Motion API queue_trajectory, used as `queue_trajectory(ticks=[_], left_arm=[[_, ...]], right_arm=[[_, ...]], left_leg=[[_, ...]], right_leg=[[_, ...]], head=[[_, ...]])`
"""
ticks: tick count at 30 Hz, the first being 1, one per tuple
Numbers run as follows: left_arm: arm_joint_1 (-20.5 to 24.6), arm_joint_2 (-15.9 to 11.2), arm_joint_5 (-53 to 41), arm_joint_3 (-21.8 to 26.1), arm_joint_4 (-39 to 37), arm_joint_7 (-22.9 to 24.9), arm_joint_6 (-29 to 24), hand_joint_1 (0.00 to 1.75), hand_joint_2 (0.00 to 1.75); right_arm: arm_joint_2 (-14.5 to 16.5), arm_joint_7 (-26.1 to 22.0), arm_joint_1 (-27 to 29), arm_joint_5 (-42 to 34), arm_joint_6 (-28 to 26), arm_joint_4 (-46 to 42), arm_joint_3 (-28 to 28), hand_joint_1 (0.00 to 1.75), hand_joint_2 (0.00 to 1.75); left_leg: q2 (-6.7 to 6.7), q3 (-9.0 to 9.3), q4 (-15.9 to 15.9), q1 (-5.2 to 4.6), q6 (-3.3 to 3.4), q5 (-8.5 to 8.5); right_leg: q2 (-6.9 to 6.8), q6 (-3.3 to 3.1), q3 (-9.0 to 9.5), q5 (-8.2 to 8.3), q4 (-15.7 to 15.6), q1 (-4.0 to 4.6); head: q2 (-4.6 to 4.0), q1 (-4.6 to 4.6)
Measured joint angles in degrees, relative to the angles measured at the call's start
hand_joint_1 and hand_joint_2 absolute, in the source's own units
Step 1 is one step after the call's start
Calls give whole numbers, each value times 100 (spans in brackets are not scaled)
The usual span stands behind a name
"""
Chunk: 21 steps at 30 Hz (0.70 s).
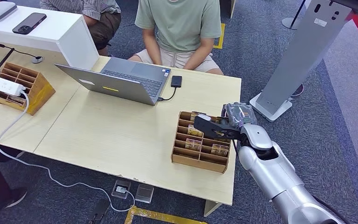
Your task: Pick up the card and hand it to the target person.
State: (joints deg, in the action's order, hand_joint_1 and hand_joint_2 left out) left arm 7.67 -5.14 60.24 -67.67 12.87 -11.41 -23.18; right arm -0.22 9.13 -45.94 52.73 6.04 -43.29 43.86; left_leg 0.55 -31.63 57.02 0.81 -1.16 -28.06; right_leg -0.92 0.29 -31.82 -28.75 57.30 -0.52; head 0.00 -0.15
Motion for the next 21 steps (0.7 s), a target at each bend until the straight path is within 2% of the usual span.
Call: queue_trajectory(ticks=[9,21], left_arm=[[-2,-2,2,0,0,-15,-12,0,0],[-4,-2,17,0,0,-54,-23,0,0]], right_arm=[[5,59,38,-10,-9,-219,-1,135,175],[-175,331,327,86,243,-1462,-70,134,175]], left_leg=[[1,1,0,0,0,0],[2,1,0,0,0,0]], right_leg=[[0,0,-1,0,0,0],[1,0,-2,0,0,0]], head=[[0,-1],[0,-1]])
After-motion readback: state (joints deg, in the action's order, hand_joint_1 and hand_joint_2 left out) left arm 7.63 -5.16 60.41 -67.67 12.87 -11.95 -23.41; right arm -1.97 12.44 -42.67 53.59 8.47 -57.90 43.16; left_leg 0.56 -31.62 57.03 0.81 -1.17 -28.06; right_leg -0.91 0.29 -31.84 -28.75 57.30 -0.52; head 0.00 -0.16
